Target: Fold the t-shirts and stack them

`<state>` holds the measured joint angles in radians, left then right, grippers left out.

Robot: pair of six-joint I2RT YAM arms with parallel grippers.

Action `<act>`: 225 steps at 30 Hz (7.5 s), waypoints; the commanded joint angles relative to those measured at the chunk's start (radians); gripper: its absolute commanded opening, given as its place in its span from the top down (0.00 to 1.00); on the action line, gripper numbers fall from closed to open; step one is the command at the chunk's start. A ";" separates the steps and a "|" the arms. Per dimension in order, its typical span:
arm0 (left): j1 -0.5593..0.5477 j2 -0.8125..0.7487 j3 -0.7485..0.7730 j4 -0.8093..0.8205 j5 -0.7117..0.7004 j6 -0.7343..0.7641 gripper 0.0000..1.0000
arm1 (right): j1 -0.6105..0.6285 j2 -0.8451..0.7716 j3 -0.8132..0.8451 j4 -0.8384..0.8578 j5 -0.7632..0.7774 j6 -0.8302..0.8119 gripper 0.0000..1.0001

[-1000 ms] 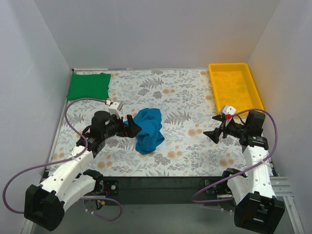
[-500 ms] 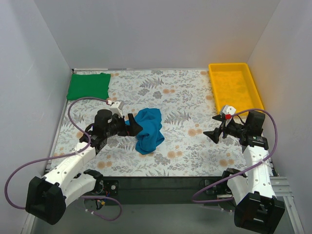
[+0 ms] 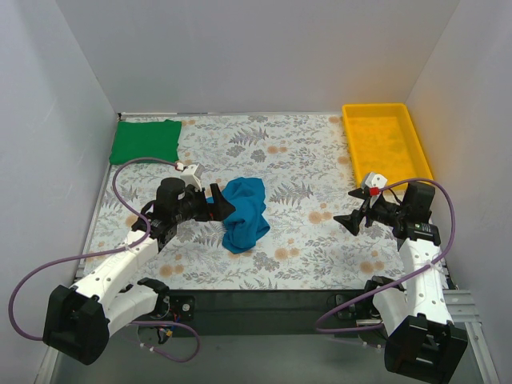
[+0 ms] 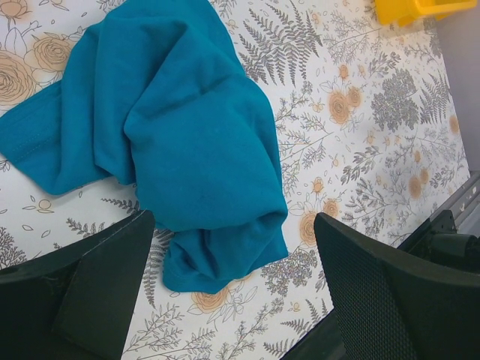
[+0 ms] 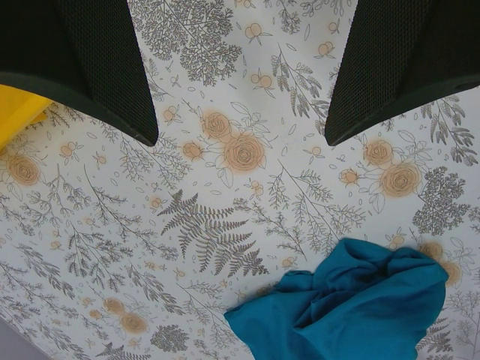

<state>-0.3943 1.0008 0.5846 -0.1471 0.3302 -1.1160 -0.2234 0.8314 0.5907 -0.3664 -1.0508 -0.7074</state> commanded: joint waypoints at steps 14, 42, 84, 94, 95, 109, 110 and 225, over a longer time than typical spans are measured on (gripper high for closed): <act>-0.002 -0.010 0.027 0.011 0.007 -0.002 0.13 | -0.007 0.002 -0.008 0.004 -0.023 -0.009 0.02; -0.027 0.119 0.073 0.067 -0.034 -0.094 0.21 | -0.007 0.002 -0.009 0.003 -0.026 -0.009 0.02; -0.296 0.587 0.535 -0.212 -0.278 0.450 1.00 | -0.005 0.003 -0.011 0.003 -0.026 -0.010 0.02; -0.296 0.253 0.432 -0.131 -0.172 0.311 1.00 | -0.004 0.012 -0.012 -0.032 -0.067 -0.049 0.02; -0.296 0.233 0.426 -0.128 -0.163 0.303 1.00 | -0.002 0.018 -0.011 -0.045 -0.075 -0.055 0.02; -0.296 0.007 0.510 -0.132 -0.115 0.176 1.00 | 0.557 0.282 0.219 -0.092 0.222 -0.182 0.02; -0.296 0.006 0.520 -0.135 -0.106 0.168 1.00 | 0.614 0.331 0.244 -0.088 0.241 -0.181 0.03; -0.313 0.253 0.722 0.408 -0.032 0.418 1.00 | 0.352 0.313 1.153 -0.232 0.540 0.166 0.99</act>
<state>-0.7090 1.4052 1.1797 0.2806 0.4282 -0.7715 0.1345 1.1191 1.6695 -0.6716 -0.6346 -0.5293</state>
